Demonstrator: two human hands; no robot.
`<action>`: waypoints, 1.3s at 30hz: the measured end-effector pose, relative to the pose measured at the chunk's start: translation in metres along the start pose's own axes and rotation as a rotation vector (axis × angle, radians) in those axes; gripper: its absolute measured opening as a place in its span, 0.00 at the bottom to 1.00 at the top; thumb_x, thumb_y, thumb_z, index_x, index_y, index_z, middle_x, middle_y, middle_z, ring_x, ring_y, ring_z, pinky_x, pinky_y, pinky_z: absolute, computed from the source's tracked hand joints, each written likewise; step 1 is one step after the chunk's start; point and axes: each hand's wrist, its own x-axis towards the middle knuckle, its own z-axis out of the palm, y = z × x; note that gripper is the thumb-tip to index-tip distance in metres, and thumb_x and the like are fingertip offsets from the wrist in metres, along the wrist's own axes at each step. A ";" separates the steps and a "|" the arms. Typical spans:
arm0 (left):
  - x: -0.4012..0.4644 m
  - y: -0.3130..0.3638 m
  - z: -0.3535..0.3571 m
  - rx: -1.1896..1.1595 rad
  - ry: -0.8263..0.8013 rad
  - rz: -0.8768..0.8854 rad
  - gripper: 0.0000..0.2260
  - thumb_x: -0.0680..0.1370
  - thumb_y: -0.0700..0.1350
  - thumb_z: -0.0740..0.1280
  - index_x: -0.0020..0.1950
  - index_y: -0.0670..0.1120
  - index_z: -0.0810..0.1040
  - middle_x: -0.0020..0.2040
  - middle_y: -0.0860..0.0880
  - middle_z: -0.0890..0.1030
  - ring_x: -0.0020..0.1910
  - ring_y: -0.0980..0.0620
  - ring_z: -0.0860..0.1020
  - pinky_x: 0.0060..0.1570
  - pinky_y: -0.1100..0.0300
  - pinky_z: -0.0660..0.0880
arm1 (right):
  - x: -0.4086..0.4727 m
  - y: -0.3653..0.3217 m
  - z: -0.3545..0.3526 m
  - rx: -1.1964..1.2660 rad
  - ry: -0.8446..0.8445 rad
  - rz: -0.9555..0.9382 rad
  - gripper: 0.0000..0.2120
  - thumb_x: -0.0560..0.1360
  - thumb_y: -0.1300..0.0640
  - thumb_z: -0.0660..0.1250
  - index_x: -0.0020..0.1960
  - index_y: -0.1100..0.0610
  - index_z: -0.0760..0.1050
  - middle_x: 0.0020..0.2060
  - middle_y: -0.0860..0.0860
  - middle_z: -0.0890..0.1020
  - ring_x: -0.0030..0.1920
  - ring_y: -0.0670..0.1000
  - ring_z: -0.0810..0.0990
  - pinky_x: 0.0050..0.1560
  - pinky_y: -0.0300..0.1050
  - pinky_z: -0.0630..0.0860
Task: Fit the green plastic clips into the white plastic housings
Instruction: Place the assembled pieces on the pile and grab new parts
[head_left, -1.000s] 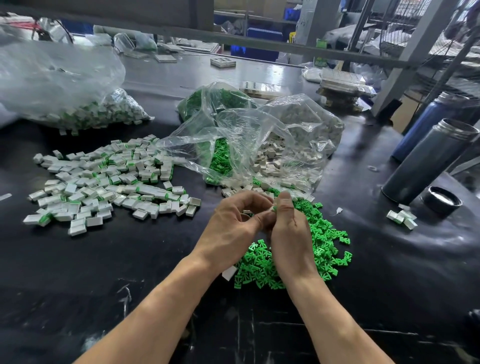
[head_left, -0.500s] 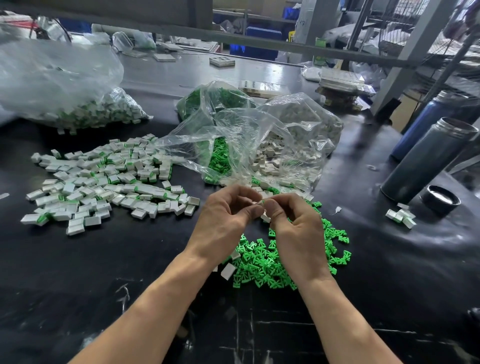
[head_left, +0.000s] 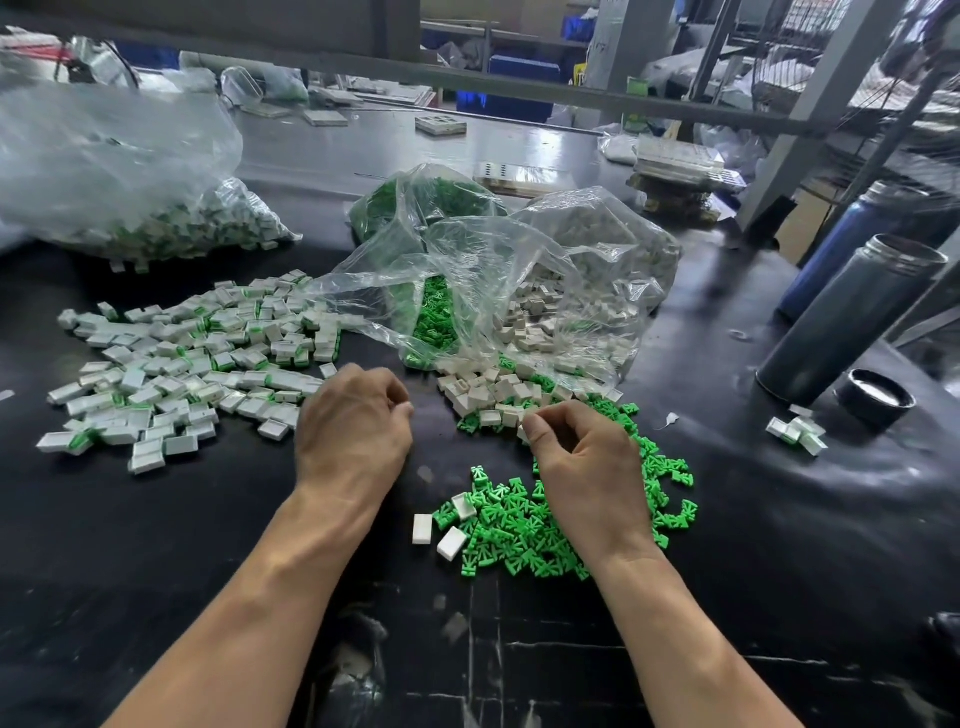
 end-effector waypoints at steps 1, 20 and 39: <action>0.002 -0.002 -0.002 0.026 0.029 -0.015 0.04 0.77 0.49 0.74 0.51 0.51 0.84 0.51 0.48 0.81 0.51 0.46 0.80 0.54 0.51 0.78 | 0.000 0.000 0.000 -0.036 0.000 0.001 0.06 0.80 0.49 0.71 0.46 0.49 0.82 0.37 0.42 0.82 0.39 0.44 0.80 0.42 0.46 0.79; -0.014 0.020 0.010 -0.409 -0.145 0.155 0.01 0.79 0.47 0.73 0.50 0.52 0.83 0.44 0.57 0.80 0.38 0.62 0.79 0.38 0.69 0.78 | 0.008 0.002 0.007 -0.435 -0.003 -0.067 0.07 0.78 0.49 0.74 0.54 0.48 0.81 0.50 0.45 0.81 0.50 0.48 0.79 0.48 0.42 0.70; -0.012 0.020 0.012 -0.797 -0.264 -0.098 0.06 0.78 0.41 0.74 0.50 0.53 0.84 0.40 0.56 0.85 0.38 0.63 0.81 0.34 0.64 0.74 | -0.003 -0.006 0.002 -0.347 -0.385 -0.187 0.07 0.77 0.43 0.73 0.53 0.42 0.83 0.47 0.39 0.78 0.52 0.42 0.75 0.55 0.41 0.71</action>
